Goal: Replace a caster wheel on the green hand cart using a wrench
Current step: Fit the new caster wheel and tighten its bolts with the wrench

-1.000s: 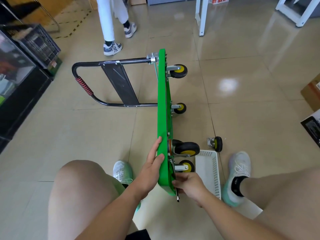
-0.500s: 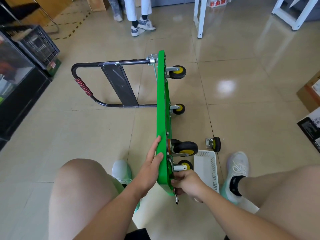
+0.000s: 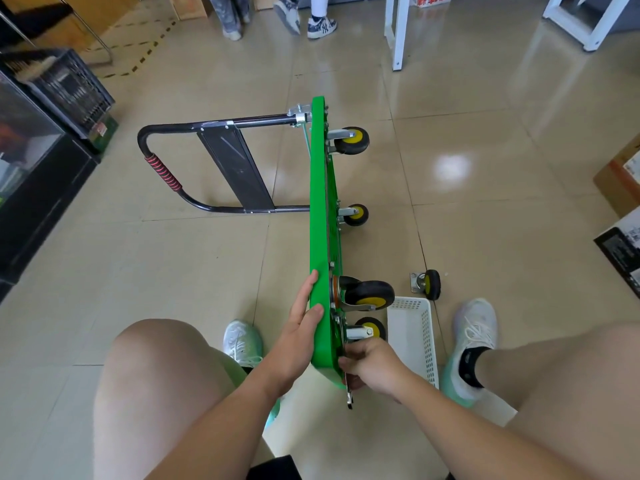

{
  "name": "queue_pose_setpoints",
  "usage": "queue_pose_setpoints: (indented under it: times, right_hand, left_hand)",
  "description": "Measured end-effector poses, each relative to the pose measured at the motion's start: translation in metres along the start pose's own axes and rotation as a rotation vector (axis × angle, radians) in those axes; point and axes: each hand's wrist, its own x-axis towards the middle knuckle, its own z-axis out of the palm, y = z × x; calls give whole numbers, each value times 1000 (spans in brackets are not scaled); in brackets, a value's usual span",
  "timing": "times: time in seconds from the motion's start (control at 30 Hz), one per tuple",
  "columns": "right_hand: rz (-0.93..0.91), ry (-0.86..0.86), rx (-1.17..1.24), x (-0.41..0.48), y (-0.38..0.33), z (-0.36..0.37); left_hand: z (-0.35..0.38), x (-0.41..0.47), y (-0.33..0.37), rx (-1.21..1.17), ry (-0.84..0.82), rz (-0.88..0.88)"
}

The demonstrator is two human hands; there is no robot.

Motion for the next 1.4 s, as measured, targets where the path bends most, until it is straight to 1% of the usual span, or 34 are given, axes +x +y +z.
queue_pose_setpoints:
  times: [0.23,0.4,0.47,0.57,0.67,0.8,0.87,0.97,1.07,1.17,1.23,1.4]
  right_hand:
    - [22,-8,-26,-13,-15,-1]
    - [3,75,3,-34,-28,4]
    - [9,70,125,-45,-38,5]
    - [81,-18,404,-55,-61,-6]
    - [125,-103,501,-60,-75,-15]
    - [148,-184,490,-63,-68,-20]
    - [154,-195,452,-63,-56,-24]
    - [127,-111,358,-58,-32,-26]
    - [66,17,268,-50,-13,-23]
    - [-8,103,188,-38,-4,-18]
    - [-21,117,154,-33,-2,-14]
    - [-16,74,209,-18,-1,-7]
  left_hand:
    - [0,-1,1,-7,-8,-3]
    - [1,-2,3,-6,-3,-12]
    - [1,-2,4,-6,1,-14]
    - [1,-2,5,15,2,-11]
    - [1,-2,4,17,1,-8]
    - [0,-1,3,22,2,-5]
    - [1,0,2,21,5,-2]
    - [2,1,1,7,-2,0]
    - [3,2,1,5,-11,-1]
    - [3,2,1,-5,-20,-7]
    - [3,2,1,-8,-12,-14]
    - [2,1,1,19,4,-21]
